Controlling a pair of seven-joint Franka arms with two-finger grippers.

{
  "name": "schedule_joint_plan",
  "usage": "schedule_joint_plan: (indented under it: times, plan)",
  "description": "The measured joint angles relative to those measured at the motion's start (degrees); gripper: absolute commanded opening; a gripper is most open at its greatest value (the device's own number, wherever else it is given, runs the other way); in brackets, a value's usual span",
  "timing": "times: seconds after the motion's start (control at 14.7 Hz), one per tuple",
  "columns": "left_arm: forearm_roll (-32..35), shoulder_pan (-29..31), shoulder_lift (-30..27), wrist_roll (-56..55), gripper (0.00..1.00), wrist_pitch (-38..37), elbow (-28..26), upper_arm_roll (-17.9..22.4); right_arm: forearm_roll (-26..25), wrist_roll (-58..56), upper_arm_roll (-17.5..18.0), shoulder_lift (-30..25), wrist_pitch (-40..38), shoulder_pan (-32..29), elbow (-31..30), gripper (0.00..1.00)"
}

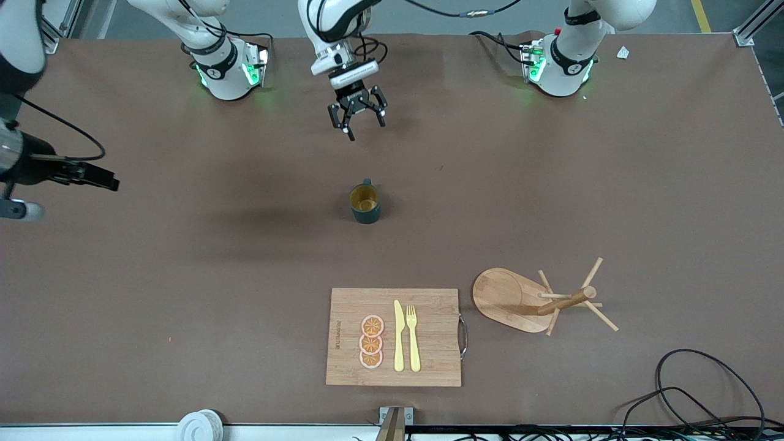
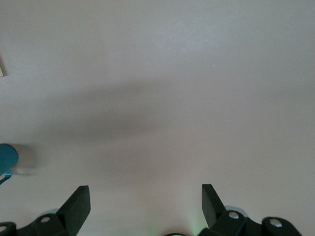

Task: Transfer cup from left to right arm and place
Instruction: 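Raise the left gripper while the right gripper reaches the mug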

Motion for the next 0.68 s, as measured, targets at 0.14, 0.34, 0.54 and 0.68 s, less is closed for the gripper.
schedule_joint_plan:
  times: [0.14, 0.34, 0.54, 0.68]
  plan:
    - [-7.5, 3.6, -6.7, 6.5, 1.0, -0.8, 0.3, 0.2, 0.3, 2.4, 0.0, 0.0, 2.5, 1.1, -3.4, 1.0]
    - [-16.8, 12.4, -16.0, 17.7, 1.0, -0.8, 0.3, 0.3, 3.8, 5.9, 0.1, 0.1, 6.1, 2.8, -8.3, 1.0]
    - [-24.0, 22.4, -21.9, 30.0, 1.0, -0.6, 0.3, 0.4, 6.2, 8.5, 0.2, 0.1, 11.3, 4.6, -13.4, 1.0]
    - [-27.9, 29.3, -24.2, 38.3, 1.0, -0.2, 0.8, 0.5, 7.2, 12.4, 0.2, 0.2, 15.7, 7.3, -16.6, 1.0]
